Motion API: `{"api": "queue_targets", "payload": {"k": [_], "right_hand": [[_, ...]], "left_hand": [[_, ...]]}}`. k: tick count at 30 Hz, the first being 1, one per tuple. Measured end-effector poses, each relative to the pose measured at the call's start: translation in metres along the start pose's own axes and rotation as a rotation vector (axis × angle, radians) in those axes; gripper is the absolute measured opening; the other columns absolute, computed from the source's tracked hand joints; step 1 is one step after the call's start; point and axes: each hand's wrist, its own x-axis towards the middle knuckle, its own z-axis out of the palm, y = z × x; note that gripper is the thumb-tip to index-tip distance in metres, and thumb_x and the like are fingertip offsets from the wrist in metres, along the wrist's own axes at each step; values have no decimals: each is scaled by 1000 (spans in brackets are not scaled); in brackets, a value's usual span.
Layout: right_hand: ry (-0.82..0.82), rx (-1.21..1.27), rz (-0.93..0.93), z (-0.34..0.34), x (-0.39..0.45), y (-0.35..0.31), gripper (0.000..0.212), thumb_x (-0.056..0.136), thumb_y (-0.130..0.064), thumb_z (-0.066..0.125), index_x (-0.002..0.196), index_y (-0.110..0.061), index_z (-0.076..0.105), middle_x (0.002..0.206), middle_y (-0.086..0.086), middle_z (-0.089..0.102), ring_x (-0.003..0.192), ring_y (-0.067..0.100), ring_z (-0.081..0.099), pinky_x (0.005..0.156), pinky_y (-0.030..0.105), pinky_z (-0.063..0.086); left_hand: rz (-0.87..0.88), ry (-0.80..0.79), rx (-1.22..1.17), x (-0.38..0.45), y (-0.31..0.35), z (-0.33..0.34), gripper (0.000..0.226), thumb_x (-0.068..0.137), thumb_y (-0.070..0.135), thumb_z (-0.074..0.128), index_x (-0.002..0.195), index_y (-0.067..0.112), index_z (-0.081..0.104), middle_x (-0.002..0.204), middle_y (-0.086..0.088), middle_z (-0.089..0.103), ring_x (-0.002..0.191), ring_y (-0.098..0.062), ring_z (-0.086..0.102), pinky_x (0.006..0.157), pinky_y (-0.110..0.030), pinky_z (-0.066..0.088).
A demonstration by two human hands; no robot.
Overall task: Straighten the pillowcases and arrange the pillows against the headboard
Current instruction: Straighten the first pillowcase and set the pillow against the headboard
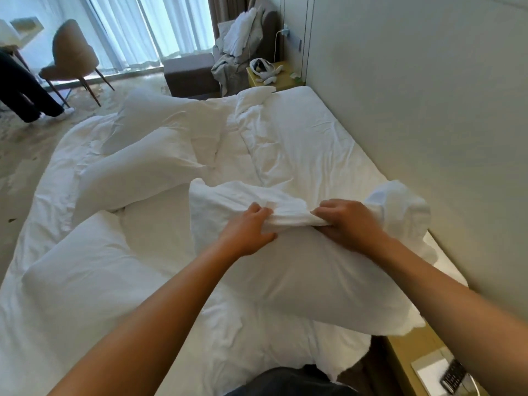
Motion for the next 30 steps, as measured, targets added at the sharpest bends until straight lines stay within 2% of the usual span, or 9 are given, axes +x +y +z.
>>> {"api": "queue_targets", "payload": {"k": [4, 6, 8, 12, 14, 16, 20, 22, 30], "right_hand": [[-400, 79, 610, 48, -75, 40, 9, 92, -36, 67, 98, -30, 66, 104, 3, 73, 96, 32, 68, 69, 35, 42], [-473, 92, 782, 64, -116, 56, 13, 88, -35, 66, 88, -34, 53, 95, 0, 67, 91, 32, 64, 64, 36, 40], [-440, 143, 803, 70, -144, 63, 28, 82, -45, 65, 77, -36, 39, 79, -9, 55, 79, 27, 59, 54, 35, 34], [-323, 243, 712, 73, -149, 63, 46, 73, -78, 64, 78, -39, 39, 74, -15, 53, 65, 2, 51, 52, 28, 30], [-259, 261, 684, 74, -134, 57, 56, 70, -90, 59, 75, -37, 39, 70, -14, 54, 62, 1, 51, 51, 29, 31], [-210, 294, 697, 77, -121, 56, 62, 71, -95, 53, 75, -34, 42, 67, -11, 56, 60, 6, 55, 50, 32, 36], [-126, 382, 792, 83, -115, 58, 51, 85, -76, 58, 80, -26, 53, 71, -10, 58, 67, 18, 59, 53, 31, 40], [-82, 415, 833, 82, -121, 59, 35, 87, -62, 67, 79, -31, 53, 72, -12, 57, 70, 16, 58, 54, 29, 37], [105, 370, 828, 61, -147, 48, 22, 90, -42, 78, 79, -28, 64, 61, -11, 62, 60, 7, 60, 53, 34, 45]], "left_hand": [[-50, -322, 7, 0, 23, 71, 80, 92, 55, 63, 159, 30, 28, 162, -8, 32, 143, -32, 43, 115, -47, 42], [-43, -406, 25, -3, 33, 97, 83, 92, 51, 65, 161, 28, 24, 166, -8, 25, 148, -32, 36, 118, -46, 38], [-48, -394, 26, -2, 40, 111, 80, 93, 49, 64, 160, 26, 28, 164, -8, 27, 147, -32, 37, 117, -46, 39], [-71, -283, 61, 10, 55, 113, 63, 93, 50, 60, 146, 19, 44, 151, -9, 43, 135, -31, 49, 104, -46, 50], [-70, -212, 51, 15, 61, 112, 58, 92, 49, 60, 141, 20, 46, 145, -6, 44, 129, -30, 53, 96, -44, 53], [-87, -183, 29, 19, 68, 115, 64, 91, 48, 61, 147, 25, 39, 153, -7, 36, 131, -32, 53, 97, -46, 53], [-151, -186, -11, 19, 75, 127, 86, 92, 49, 62, 160, 35, 11, 171, -11, 3, 144, -37, 42, 108, -50, 46], [-146, -170, -38, 21, 75, 130, 87, 93, 49, 62, 160, 36, 8, 172, -8, -1, 146, -36, 41, 109, -49, 45], [-82, -187, -16, 52, 58, 112, 79, 97, 43, 55, 161, 36, 8, 172, -5, -4, 135, -36, 53, 100, -48, 51]]}}
